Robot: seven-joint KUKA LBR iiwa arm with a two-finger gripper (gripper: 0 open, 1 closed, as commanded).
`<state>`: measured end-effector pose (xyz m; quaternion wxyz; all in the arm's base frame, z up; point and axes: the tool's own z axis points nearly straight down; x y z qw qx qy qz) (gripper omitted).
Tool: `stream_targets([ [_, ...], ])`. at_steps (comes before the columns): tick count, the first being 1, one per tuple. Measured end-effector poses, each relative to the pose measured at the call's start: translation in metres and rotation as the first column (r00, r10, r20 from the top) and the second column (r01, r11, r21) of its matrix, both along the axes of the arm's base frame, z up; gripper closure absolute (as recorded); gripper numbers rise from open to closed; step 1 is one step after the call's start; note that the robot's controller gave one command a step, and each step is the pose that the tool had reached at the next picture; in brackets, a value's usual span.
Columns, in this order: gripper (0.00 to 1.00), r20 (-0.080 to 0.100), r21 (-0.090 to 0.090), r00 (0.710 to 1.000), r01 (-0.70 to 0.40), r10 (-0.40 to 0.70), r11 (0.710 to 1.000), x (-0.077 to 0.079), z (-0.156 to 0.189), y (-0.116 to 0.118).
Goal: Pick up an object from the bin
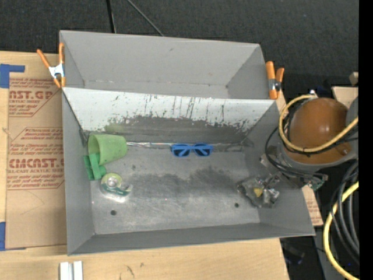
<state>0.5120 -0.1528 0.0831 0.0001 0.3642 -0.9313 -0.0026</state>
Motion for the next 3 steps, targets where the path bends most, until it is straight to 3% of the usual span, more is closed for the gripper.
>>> stream_targets([
  [1, 0.00, 0.005, 0.007, 1.000, 0.002, -0.002, 1.000, 0.002, 0.000, 0.004],
  [2, 0.00, 0.002, 0.015, 0.987, -0.160, 0.160, 0.987, 0.063, -0.001, 0.011],
  [3, 1.00, 0.006, 0.000, 0.987, -0.161, 0.161, 0.987, 0.063, -0.001, 0.002],
])
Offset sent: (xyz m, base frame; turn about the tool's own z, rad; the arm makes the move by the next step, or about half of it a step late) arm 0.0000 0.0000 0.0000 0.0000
